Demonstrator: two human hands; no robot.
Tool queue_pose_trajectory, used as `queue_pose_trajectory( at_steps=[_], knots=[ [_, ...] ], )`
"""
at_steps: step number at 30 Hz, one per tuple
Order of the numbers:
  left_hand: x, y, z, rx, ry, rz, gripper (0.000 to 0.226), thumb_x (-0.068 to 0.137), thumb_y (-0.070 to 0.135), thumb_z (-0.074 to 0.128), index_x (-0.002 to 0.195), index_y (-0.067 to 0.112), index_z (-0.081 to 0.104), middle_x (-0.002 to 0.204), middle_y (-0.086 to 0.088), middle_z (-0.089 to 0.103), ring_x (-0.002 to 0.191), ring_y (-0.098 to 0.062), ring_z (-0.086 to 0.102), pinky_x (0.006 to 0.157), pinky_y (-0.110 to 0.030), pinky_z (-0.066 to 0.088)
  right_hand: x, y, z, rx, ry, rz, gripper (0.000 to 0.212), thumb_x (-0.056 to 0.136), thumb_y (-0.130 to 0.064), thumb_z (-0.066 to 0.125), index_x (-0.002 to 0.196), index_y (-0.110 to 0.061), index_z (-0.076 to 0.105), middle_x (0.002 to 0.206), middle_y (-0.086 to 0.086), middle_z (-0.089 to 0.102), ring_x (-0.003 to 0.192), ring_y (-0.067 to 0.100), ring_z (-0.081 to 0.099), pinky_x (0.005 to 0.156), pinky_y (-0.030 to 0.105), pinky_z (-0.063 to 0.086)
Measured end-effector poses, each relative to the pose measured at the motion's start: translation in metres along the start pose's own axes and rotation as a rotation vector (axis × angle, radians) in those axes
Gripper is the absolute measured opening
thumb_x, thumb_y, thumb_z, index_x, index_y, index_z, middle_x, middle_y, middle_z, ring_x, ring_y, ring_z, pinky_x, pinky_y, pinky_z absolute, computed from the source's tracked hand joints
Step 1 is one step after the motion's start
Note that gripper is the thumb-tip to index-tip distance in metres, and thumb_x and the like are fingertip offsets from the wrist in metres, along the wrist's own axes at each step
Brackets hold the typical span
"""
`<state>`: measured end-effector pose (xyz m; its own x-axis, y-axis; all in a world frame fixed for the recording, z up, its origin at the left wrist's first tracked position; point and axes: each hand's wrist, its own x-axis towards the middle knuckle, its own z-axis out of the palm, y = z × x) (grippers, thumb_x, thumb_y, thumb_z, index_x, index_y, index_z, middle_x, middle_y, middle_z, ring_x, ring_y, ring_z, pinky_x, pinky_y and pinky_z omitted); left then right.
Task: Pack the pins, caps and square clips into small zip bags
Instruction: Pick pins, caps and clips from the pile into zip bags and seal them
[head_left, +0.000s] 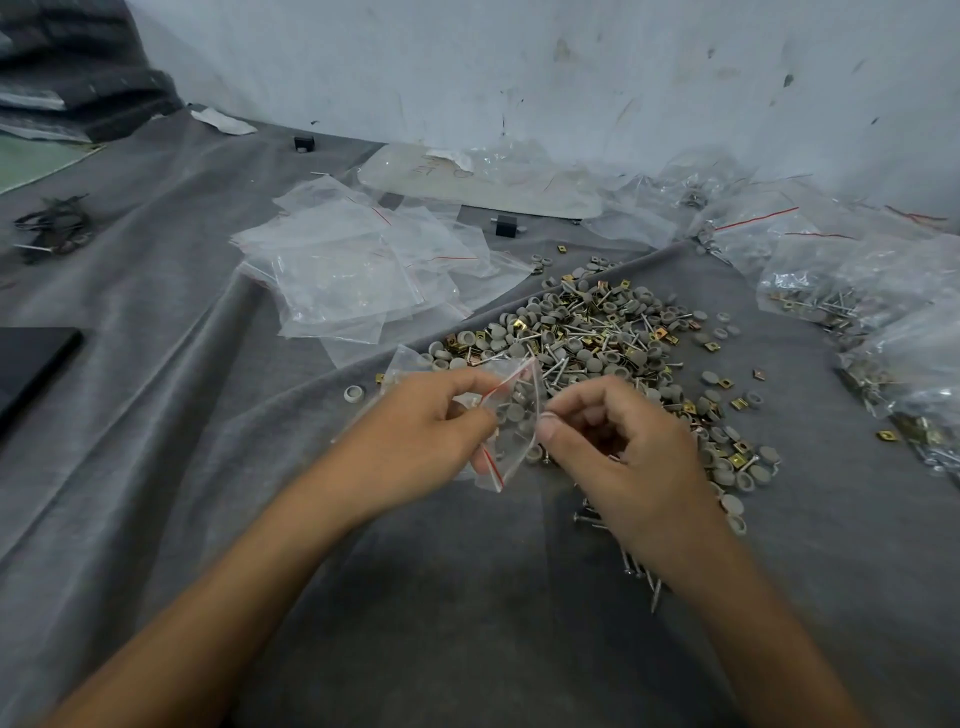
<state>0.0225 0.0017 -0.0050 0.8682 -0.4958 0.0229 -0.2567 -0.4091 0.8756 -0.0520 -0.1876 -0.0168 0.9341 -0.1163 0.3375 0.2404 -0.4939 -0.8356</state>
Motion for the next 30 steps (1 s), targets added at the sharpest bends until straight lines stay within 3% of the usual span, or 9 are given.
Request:
queue_pose_trajectory(
  at_steps=[4,9,11,13,15,17,21,26,30],
  knots=[
    [0.0,0.0,-0.001,-0.002,-0.003,0.008,0.02,0.102,0.026,0.057,0.105,0.041,0.069,0.07,-0.001,0.075,0.077,-0.042,0.066,0.071,-0.054,0.055,-0.002,0.0,0.011,-0.01,-0.064,0.02,0.02,0.093,-0.016,0.071,0.111,-0.026,0.07,0.093,-0.014,0.073,0.089,0.004,0.069,0.076,0.016,0.053],
    [0.0,-0.002,-0.003,-0.057,0.006,0.004,0.023,0.089,0.042,0.054,0.104,0.05,0.069,0.068,0.004,0.074,0.08,-0.041,0.068,0.079,-0.059,0.057,0.01,0.011,-0.014,-0.132,0.037,0.021,0.016,0.095,-0.02,0.067,0.104,-0.033,0.071,0.093,-0.02,0.071,0.09,0.0,0.067,0.074,0.015,0.052],
    [0.0,-0.002,-0.003,-0.061,0.004,0.008,0.025,0.09,0.038,0.054,0.105,0.055,0.065,0.064,0.007,0.072,0.08,-0.043,0.067,0.079,-0.059,0.057,0.018,0.022,-0.027,-0.333,0.074,0.046,0.017,0.096,-0.03,0.065,0.113,-0.032,0.068,0.107,-0.019,0.068,0.101,0.002,0.063,0.085,0.027,0.054],
    [0.0,-0.003,-0.003,-0.039,0.005,0.012,0.028,0.095,0.032,0.055,0.106,0.057,0.063,0.065,0.008,0.072,0.079,-0.042,0.066,0.077,-0.058,0.057,0.026,0.03,-0.035,-0.543,0.011,0.117,0.038,0.094,-0.046,0.062,0.129,-0.032,0.06,0.131,-0.009,0.06,0.124,0.016,0.052,0.103,0.041,0.044],
    [-0.001,-0.003,-0.003,-0.018,0.001,0.016,0.028,0.097,0.03,0.054,0.107,0.054,0.065,0.066,0.008,0.073,0.079,-0.042,0.066,0.077,-0.057,0.056,0.033,0.035,-0.035,-0.695,-0.106,0.193,0.056,0.093,-0.06,0.056,0.143,-0.036,0.045,0.149,-0.006,0.047,0.14,0.022,0.038,0.112,0.045,0.03],
    [-0.001,-0.003,-0.003,-0.026,-0.001,0.009,0.021,0.099,0.03,0.055,0.107,0.045,0.068,0.066,0.008,0.072,0.08,-0.043,0.066,0.078,-0.06,0.056,0.037,0.039,-0.031,-0.744,-0.182,0.226,0.063,0.093,-0.065,0.048,0.149,-0.039,0.036,0.155,-0.006,0.041,0.145,0.022,0.033,0.117,0.048,0.025],
    [-0.002,-0.002,-0.005,-0.038,-0.003,0.003,0.023,0.09,0.045,0.052,0.106,0.045,0.068,0.065,0.009,0.071,0.081,-0.042,0.068,0.079,-0.059,0.056,0.037,0.037,-0.027,-0.714,-0.153,0.227,0.055,0.096,-0.057,0.052,0.145,-0.034,0.045,0.144,-0.002,0.052,0.135,0.025,0.041,0.112,0.048,0.032],
    [0.0,-0.003,-0.005,-0.02,0.005,0.003,0.031,0.101,0.027,0.054,0.106,0.055,0.065,0.066,0.009,0.072,0.082,-0.042,0.067,0.079,-0.06,0.056,0.026,0.026,-0.022,-0.735,-0.182,0.145,0.04,0.096,-0.05,0.058,0.134,-0.036,0.052,0.124,-0.004,0.062,0.118,0.022,0.05,0.1,0.04,0.036],
    [-0.001,-0.002,-0.005,-0.012,0.011,-0.002,0.037,0.102,0.024,0.054,0.104,0.06,0.063,0.067,0.007,0.073,0.082,-0.043,0.066,0.078,-0.061,0.056,0.016,0.016,-0.016,-0.614,-0.176,0.037,0.028,0.095,-0.042,0.063,0.123,-0.039,0.06,0.103,-0.017,0.064,0.102,0.015,0.051,0.094,0.039,0.038]
  ],
)
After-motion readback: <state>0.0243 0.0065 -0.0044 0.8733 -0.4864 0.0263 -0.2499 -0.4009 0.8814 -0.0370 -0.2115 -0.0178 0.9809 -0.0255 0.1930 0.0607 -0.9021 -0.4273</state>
